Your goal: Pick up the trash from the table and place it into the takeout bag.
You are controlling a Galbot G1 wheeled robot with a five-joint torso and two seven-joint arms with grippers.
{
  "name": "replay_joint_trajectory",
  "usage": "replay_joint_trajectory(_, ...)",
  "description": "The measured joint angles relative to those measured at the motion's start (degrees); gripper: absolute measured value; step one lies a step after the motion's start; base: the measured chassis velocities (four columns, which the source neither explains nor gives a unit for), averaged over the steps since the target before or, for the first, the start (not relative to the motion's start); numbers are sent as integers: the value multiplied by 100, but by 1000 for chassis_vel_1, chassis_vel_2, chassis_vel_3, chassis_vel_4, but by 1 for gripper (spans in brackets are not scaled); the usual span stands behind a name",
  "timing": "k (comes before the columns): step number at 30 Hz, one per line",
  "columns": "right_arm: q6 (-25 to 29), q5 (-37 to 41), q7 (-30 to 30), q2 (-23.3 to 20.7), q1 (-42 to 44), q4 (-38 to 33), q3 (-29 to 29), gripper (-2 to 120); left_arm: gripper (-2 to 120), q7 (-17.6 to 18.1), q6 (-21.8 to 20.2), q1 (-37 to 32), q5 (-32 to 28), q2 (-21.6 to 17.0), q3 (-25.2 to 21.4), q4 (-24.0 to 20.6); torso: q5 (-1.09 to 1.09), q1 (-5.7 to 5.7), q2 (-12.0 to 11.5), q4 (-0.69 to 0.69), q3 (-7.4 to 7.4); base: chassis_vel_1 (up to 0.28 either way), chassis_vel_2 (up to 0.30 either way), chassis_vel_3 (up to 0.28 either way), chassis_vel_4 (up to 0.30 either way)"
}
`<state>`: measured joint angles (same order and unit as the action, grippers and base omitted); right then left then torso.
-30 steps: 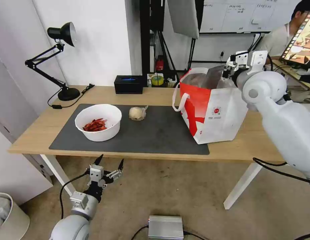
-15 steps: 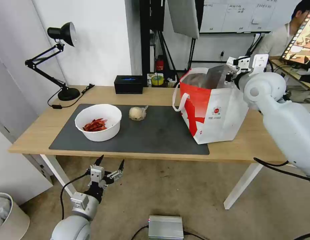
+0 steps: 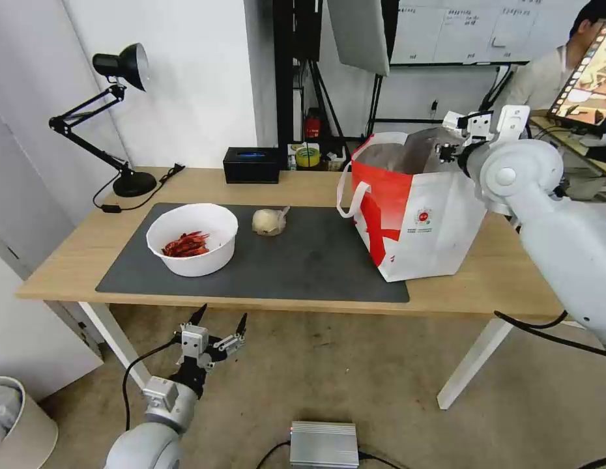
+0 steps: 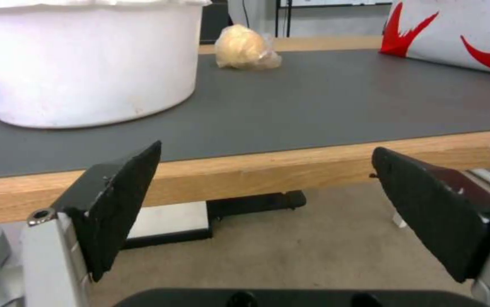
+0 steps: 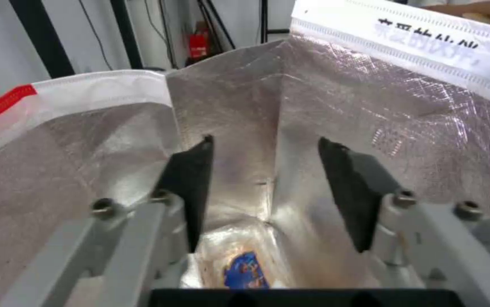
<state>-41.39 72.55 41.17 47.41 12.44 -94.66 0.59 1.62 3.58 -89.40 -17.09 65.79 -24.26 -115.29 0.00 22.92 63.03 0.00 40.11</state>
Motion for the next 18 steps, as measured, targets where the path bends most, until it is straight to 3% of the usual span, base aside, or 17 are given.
replay_joint_trajectory(9,158,32,-543,5,106,-231,136,83,100,-1,-1,-15,0,2,-41,-35,-1,0,0,0,0,0,0,0,0)
replay_joint_trajectory(11,665,-8,-1239,-54,359,-592,192,94,100,-2,-1,-18,3,7,-49,-43,-1,0,0,1,0,0,0,0,0)
replay_joint_trajectory(12,665,-8,-1239,-54,359,-592,192,94,100,-2,-1,-18,3,7,-49,-43,-1,0,0,1,0,0,0,0,0)
replay_joint_trajectory(15,1355,-241,-2225,-243,814,-1148,260,100,100,-5,-1,-30,30,17,-57,-47,-1,0,0,1,0,0,0,0,0)
replay_joint_trajectory(16,1355,-241,-2225,-243,814,-1148,260,100,100,-5,-1,-30,30,17,-57,-47,-1,0,0,1,0,0,0,0,0)
replay_joint_trajectory(18,1808,-564,-2840,-417,1229,-1473,334,100,100,-5,-1,-31,31,14,-87,-50,0,0,0,0,0,0,0,0,0)
